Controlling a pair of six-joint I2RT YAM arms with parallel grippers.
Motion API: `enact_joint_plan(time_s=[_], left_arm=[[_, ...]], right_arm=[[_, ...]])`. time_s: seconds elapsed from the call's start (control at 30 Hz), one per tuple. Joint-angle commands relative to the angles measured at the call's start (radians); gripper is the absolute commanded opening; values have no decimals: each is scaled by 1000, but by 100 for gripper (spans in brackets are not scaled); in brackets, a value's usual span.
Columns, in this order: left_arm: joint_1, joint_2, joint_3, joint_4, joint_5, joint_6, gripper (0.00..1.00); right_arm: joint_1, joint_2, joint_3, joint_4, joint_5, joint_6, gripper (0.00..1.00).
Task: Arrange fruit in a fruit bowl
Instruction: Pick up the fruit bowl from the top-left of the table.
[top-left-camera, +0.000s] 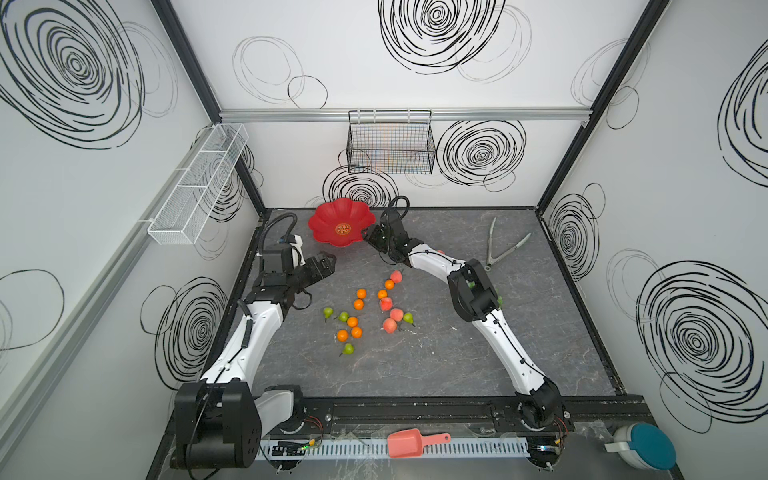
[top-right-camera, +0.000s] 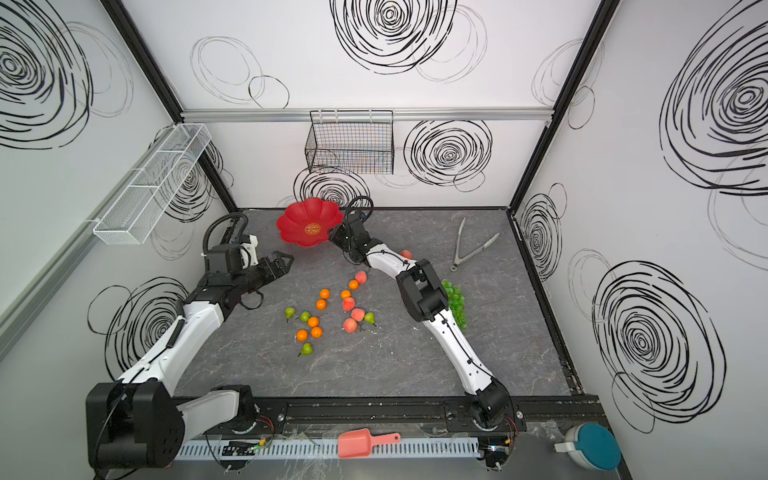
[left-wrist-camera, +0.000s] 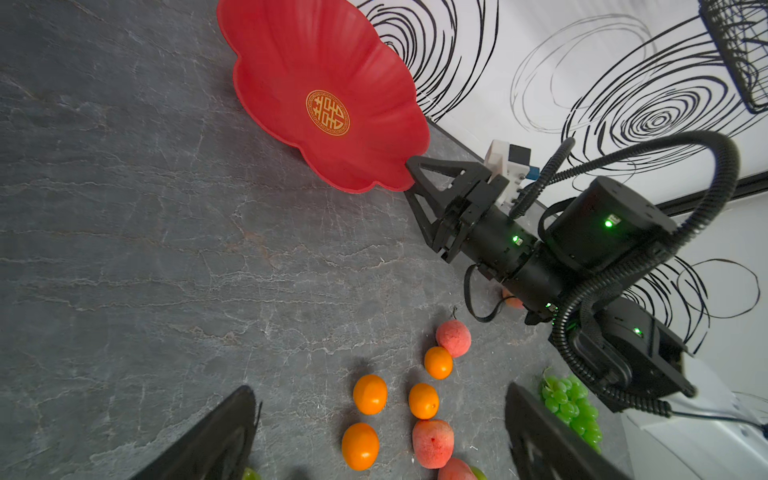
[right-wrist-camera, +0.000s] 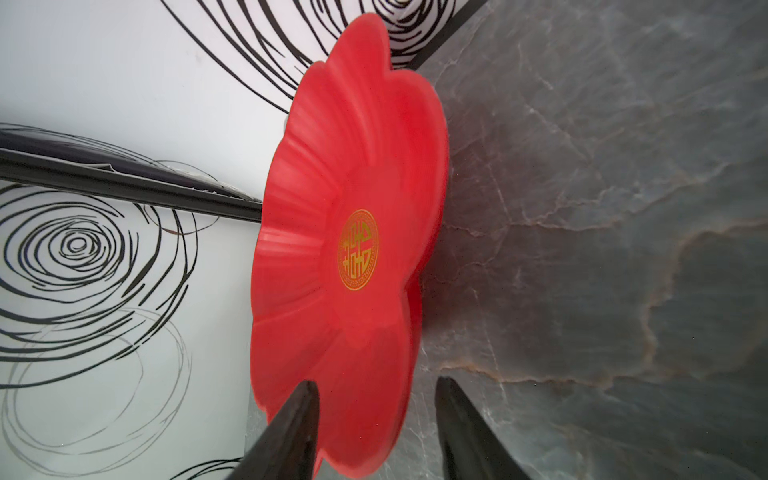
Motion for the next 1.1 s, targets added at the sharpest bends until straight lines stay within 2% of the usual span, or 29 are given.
enact_joint_plan(time_s=[0.0, 0.17, 0.73, 1.07], left_arm=[[12, -17, -9, 43, 15, 13, 96], [17, -23, -12, 44, 14, 13, 96], [42, -16, -22, 57, 42, 7, 96], [46, -18, -24, 57, 41, 7, 96]], right_arm=[[-6, 31, 63, -32, -4, 28, 44], [-7, 69, 124, -48, -16, 38, 37], [-20, 81, 128, -33, -26, 41, 12], [-38, 26, 127, -68, -27, 0, 4]])
